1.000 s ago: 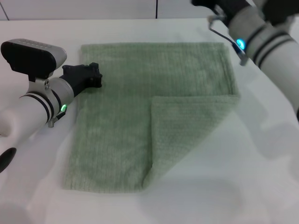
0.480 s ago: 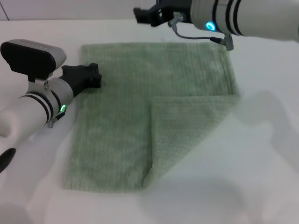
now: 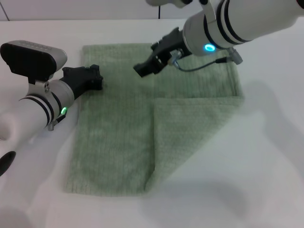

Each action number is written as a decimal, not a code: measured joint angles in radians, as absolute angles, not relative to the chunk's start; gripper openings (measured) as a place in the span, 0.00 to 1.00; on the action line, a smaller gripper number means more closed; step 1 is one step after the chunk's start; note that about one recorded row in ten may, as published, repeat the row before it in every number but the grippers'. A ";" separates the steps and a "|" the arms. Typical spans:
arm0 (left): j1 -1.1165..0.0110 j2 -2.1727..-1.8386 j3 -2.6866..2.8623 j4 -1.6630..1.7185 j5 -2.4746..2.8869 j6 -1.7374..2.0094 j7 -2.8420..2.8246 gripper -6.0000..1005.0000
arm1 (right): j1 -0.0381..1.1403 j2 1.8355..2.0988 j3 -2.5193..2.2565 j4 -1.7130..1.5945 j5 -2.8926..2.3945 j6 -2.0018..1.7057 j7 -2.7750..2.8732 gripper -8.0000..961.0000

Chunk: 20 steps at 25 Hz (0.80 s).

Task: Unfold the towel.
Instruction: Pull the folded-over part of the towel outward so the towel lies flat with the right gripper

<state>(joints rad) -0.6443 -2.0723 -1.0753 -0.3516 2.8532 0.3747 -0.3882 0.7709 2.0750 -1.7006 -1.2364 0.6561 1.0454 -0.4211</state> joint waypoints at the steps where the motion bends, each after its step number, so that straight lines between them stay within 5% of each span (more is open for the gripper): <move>1: -0.644 -2.072 -1.075 -0.351 2.853 0.375 -0.388 0.03 | 0.779 2.075 -1.699 -1.221 0.656 1.057 -0.428 0.72; 20: -0.648 -2.072 -1.075 -0.351 2.853 0.373 -0.383 0.04 | 0.841 2.080 -1.653 -1.005 0.663 1.078 -0.573 0.73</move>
